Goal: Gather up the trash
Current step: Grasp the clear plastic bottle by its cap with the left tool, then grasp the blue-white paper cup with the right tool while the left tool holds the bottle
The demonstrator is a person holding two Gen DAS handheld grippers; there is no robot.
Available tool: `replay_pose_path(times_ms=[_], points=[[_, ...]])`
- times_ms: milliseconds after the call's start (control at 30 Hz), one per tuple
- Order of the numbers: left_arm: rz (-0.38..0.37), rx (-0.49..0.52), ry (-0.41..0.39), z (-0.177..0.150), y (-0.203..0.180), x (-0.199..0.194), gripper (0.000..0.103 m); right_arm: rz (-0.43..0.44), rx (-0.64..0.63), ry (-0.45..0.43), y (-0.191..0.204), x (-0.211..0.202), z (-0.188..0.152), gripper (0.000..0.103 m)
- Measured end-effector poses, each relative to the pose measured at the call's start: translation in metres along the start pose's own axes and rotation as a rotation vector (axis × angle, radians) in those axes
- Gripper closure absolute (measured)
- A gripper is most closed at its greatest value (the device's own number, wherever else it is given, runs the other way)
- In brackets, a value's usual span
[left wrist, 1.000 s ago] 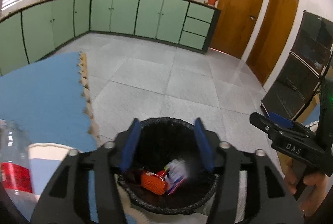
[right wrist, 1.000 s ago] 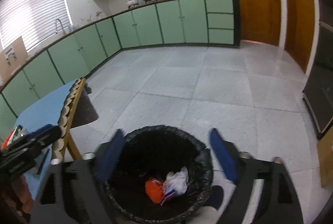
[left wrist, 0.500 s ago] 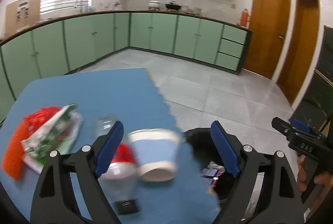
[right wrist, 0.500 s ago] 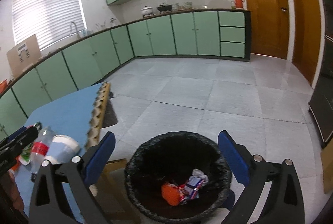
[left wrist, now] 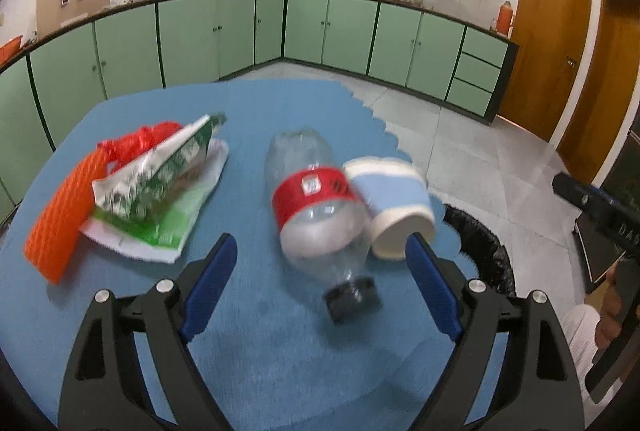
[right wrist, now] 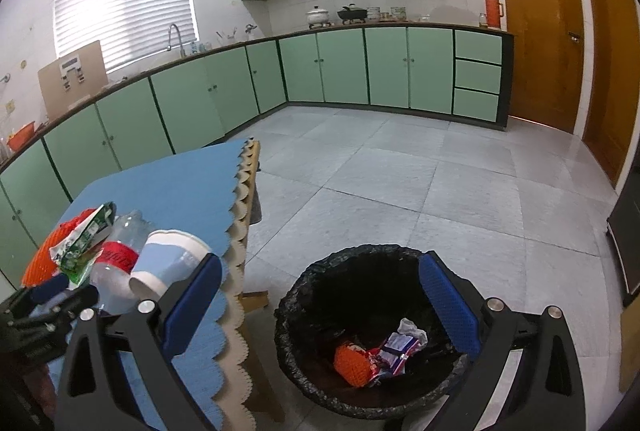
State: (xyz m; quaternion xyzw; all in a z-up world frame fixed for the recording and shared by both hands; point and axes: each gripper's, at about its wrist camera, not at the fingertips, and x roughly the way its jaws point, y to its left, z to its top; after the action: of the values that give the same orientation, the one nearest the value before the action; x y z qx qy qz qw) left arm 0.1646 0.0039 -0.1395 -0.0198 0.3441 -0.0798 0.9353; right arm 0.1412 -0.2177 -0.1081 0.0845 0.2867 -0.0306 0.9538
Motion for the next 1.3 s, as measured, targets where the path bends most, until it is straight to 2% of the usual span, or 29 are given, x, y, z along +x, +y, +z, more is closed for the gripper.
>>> replay_pose_path(times_ms=[167,367,567,633,967,1300], points=[[-0.003,-0.022,0.029,-0.007,0.003,0.011,0.021,0.004,-0.030,0.010,0.010,0.001,-0.004,0.006],[-0.032,-0.072,0.071,-0.010,0.009,0.022,0.035,0.019,-0.039,0.034,0.015,0.007,-0.008,0.006],[-0.064,-0.115,0.118,-0.017,0.013,0.032,0.059,0.041,-0.063,0.061,0.023,0.020,-0.011,0.006],[-0.066,-0.133,0.135,-0.019,0.015,0.036,0.073,0.049,-0.069,0.064,0.027,0.022,-0.011,0.006],[-0.050,-0.153,0.116,-0.022,0.022,0.031,0.073,0.087,-0.101,0.083,0.043,0.030,-0.012,0.006],[0.034,-0.137,0.061,-0.016,0.037,0.015,0.073,0.168,-0.100,0.097,0.083,0.042,-0.011,0.006]])
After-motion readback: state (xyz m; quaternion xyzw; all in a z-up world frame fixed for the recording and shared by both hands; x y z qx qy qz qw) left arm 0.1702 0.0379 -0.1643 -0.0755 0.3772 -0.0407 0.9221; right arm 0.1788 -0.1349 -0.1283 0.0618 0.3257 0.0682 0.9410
